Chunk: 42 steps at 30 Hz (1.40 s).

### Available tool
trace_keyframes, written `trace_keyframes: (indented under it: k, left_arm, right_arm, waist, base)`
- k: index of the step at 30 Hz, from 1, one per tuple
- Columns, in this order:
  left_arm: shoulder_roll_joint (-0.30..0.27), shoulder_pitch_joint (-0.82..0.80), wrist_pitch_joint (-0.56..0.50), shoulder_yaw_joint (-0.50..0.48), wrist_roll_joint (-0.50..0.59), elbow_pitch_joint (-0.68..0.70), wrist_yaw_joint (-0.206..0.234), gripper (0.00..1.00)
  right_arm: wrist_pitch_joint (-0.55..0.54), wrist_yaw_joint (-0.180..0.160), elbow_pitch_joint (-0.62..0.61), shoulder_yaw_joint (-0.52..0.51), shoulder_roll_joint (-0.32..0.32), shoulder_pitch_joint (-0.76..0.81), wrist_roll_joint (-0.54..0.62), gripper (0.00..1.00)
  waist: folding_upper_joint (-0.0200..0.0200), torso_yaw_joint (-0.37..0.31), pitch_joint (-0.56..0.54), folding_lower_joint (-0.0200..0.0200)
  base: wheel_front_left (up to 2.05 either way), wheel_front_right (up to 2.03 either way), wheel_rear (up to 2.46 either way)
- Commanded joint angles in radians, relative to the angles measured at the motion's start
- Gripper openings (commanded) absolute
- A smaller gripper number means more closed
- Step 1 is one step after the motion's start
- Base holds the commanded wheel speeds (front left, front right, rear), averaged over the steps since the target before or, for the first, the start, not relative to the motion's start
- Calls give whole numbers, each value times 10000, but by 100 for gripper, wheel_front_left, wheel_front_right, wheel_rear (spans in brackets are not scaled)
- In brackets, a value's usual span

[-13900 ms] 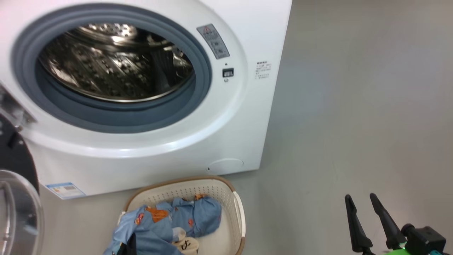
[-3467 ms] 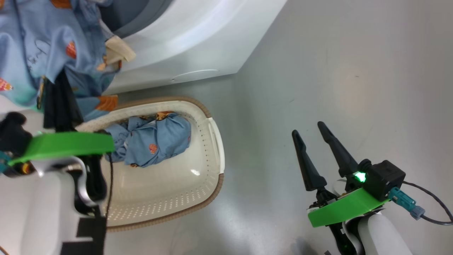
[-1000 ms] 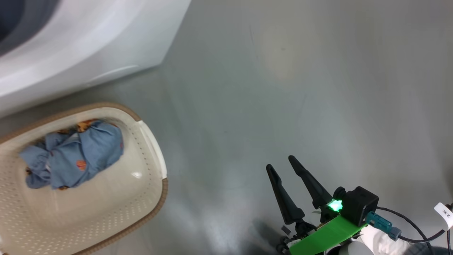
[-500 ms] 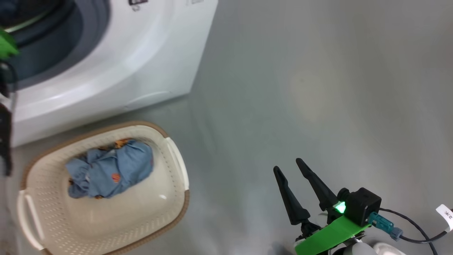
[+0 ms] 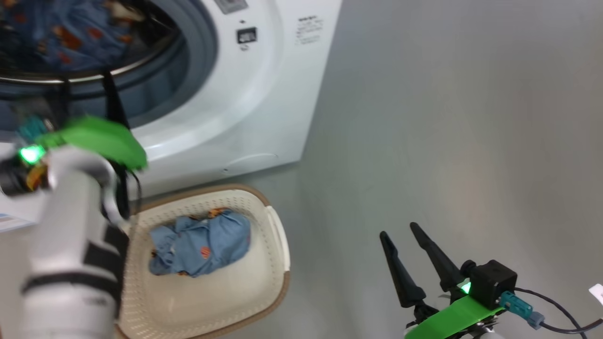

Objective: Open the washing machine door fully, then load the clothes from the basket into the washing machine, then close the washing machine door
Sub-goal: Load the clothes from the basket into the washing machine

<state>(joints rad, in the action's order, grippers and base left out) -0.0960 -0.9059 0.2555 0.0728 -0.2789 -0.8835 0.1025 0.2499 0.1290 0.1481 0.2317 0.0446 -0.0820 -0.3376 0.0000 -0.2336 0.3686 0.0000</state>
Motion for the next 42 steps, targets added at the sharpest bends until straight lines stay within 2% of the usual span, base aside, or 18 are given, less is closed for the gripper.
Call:
trace_keyframes:
  k: [1,12,22,25,34,42]
  left_arm:
    - [-106,811,61,-232,-19,657,-50,100]
    - [373,4129,62,-292,-79,3021,-159,100]
    - [453,7317,62,173,-339,5468,207,100]
    - [454,8112,62,313,-503,6144,162,100]
    - [456,10082,62,270,-392,7321,413,100]
    - [457,11221,62,-296,-422,8461,466,100]
  right_arm:
    - [118,17,-168,72,56,113,189,100]
    - [118,17,-242,-389,56,414,567,100]
    - [118,17,-393,-706,357,1077,857,100]
    - [118,17,-460,-790,469,1189,885,100]
    - [118,17,-760,-1251,537,1862,1011,100]
    - [118,17,-1246,-1839,511,2636,1230,100]
  waist:
    - [0,672,-694,0]
    - [0,1461,-1582,0]
    - [0,2344,-2475,0]
    - [0,2509,-2683,0]
    - [0,2712,-3349,0]
    - [0,2595,-3669,0]
  base:
    - [0,0,0]
    - [0,0,0]
    - [0,0,0]
    - [0,0,0]
    - [0,0,0]
    - [0,0,0]
